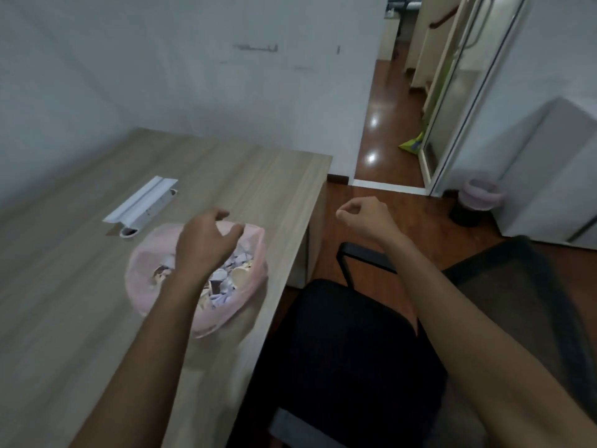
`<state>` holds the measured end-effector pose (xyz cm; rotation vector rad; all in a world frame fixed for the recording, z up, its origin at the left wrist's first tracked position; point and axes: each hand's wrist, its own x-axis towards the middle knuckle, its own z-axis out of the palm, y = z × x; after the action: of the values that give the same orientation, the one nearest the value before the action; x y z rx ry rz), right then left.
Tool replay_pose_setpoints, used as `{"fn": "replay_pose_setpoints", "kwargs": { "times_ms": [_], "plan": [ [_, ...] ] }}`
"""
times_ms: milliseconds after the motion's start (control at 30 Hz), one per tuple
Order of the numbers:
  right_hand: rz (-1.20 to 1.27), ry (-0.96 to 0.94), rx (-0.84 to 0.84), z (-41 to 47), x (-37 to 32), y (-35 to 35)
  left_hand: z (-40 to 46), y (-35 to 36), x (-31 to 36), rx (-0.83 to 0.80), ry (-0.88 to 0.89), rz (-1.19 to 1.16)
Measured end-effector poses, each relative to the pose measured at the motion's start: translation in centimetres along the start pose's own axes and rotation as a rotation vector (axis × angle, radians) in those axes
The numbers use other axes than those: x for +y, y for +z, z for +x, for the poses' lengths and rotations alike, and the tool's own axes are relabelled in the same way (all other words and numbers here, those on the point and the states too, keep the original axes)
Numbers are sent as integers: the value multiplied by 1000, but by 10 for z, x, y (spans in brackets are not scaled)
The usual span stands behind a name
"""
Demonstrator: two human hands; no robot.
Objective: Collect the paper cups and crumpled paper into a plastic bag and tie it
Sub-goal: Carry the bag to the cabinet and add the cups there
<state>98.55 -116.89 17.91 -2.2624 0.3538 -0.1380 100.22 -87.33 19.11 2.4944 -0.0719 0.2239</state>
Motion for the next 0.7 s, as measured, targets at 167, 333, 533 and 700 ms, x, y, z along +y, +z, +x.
{"fn": "replay_pose_setpoints", "kwargs": {
  "times_ms": [167,333,533,700],
  "plan": [
    [-107,52,138,-22,73,-96,-50,76,100,-151,104,-72],
    [-198,113,257,-57,155,-178,-111,142,182,-303,237,-82],
    [-209,175,371,-96,236,-229,-191,197,254,-605,235,-64],
    [-49,280,268,-118,270,-230,-253,231,281,-1081,211,-14]
  ]
}}
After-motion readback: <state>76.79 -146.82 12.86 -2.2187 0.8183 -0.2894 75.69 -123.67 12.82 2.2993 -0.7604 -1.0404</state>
